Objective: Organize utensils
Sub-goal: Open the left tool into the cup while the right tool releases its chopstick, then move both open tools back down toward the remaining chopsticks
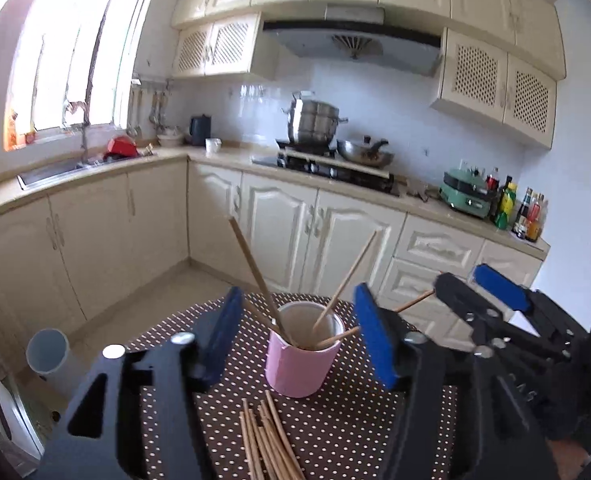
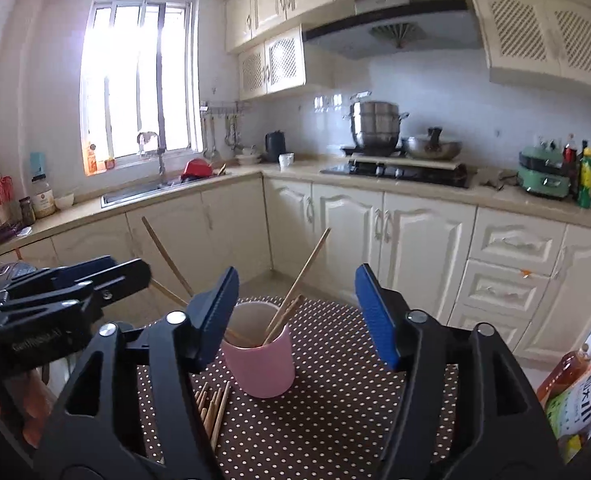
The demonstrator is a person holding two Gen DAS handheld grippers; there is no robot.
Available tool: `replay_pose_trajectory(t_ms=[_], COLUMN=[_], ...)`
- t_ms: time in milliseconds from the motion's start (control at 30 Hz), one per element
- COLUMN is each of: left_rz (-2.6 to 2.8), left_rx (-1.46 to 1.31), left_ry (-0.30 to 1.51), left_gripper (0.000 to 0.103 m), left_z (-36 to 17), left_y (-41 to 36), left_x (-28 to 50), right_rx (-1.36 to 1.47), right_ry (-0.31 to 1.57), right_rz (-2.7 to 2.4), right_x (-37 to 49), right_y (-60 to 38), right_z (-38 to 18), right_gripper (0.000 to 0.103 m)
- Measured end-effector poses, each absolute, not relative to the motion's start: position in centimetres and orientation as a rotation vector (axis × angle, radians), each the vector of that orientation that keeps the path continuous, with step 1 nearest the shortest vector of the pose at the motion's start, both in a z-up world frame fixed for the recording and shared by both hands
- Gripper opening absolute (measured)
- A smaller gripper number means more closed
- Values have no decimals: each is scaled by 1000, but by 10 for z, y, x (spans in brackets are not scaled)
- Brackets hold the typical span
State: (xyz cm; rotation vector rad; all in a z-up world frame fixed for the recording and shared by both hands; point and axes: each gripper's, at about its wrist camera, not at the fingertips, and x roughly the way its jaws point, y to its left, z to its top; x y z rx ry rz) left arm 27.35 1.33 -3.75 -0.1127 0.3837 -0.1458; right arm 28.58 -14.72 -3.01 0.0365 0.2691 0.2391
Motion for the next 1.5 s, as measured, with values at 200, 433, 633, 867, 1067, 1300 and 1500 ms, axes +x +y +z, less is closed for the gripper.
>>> replay_pose_trajectory(t_ms=[200, 433, 633, 867, 1067, 1300, 1500], left_rz=[-123, -134, -97, -96, -67, -26, -19], left_rx=[-54, -20, -56, -54, 6, 29, 25], left_ry=[278, 371, 600, 878, 967, 997, 1003], left_gripper=[74, 75, 75, 75, 75, 75, 75], left_z=[-36, -59, -107, -175, -201, -211, -211], left_y=[21, 40, 62, 65, 53, 51, 50], left_x=[223, 196, 210, 244, 259, 269, 285], right_rx=[-16, -126, -89, -62, -68, -52, -50], right_ry=[193, 200, 337, 470, 529, 566, 588], right_rz=[201, 196, 254, 304, 315, 313, 325], right_x=[250, 223, 227, 232, 233, 236, 241], right_y=[-151, -140, -137, -129, -126, -128, -123], right_z=[-32, -57, -95, -130, -148, -159, -163], right_gripper=[71, 76, 77, 77, 77, 77, 77])
